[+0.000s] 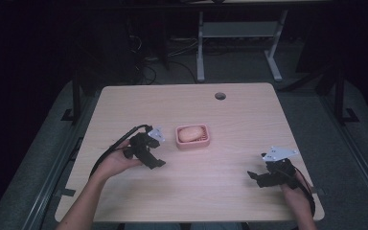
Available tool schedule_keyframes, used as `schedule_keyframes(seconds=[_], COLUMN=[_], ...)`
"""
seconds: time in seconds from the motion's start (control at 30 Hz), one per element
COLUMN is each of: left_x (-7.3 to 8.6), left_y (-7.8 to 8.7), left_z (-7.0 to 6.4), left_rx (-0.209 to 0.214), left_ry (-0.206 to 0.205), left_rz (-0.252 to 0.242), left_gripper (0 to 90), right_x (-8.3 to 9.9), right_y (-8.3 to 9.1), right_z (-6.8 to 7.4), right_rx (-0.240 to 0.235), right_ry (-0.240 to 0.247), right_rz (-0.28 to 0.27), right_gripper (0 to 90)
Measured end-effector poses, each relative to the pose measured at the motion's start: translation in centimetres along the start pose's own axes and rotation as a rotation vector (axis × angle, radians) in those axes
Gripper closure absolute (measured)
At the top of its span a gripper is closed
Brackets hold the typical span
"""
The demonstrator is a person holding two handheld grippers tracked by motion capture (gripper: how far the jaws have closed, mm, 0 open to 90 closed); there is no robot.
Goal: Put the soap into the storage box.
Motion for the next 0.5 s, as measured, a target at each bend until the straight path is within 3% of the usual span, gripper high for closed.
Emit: schedule_keyframes(seconds=[0.5], left_x=[1.8], left_y=[0.2], left_z=[-0.5], left_rx=[0.006], left_ry=[0.018], left_rz=[-0.014], left_gripper=[24.3], right_x=[0.2], right_y=[0.1], right_z=[-0.1], right_rx=[0.005], right_ry=[-0.011], right_rz=[0.001], right_gripper=[14.0])
Point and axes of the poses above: each handheld gripper's, and its own axes: y roughly backward along the jaws, x roughly out of its underside, z roughly to its left, the point moved 4 cm from there along -y, roughly forward along the jaws, and after that the axes turned 14 degrees about y, right-handed, at the moved point
